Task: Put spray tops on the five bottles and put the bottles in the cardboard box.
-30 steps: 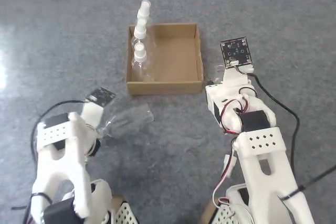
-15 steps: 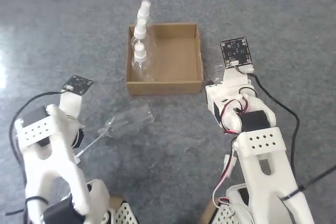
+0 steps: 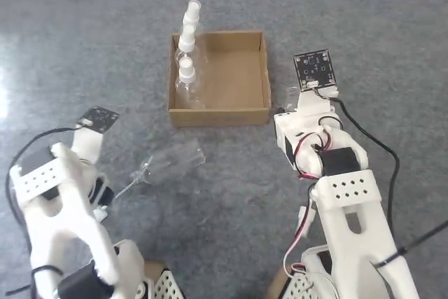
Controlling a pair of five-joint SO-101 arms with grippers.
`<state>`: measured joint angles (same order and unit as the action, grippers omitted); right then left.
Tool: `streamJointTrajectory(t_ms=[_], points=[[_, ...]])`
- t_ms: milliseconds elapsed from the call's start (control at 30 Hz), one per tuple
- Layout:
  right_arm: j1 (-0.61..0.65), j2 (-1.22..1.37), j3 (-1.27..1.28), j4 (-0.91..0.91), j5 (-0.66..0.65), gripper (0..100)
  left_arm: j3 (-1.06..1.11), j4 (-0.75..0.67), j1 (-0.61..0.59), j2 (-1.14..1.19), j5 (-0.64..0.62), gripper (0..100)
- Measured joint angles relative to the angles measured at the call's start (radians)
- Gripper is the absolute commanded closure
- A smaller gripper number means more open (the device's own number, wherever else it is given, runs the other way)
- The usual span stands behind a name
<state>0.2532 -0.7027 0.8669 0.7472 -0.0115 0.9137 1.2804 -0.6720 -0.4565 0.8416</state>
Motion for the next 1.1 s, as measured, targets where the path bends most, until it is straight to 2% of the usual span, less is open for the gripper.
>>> streamJointTrajectory(t_ms=[333, 533, 900, 1100], points=[[0.0, 0.0, 0.0, 0.0, 0.0, 83.2, 0.178, -0.183, 0.0, 0.0, 0.0, 83], [0.0, 0.0, 0.0, 0.0, 0.0, 83.2, 0.232, -0.236, -0.002, 0.0, 0.002, 99], [0.0, 0.0, 0.0, 0.0, -0.003, 83.2, 0.229, -0.245, -0.066, 0.0, 0.006, 99], [0.0, 0.0, 0.0, 0.0, -0.003, 83.2, 0.141, -0.204, -0.137, 0.0, 0.006, 99]])
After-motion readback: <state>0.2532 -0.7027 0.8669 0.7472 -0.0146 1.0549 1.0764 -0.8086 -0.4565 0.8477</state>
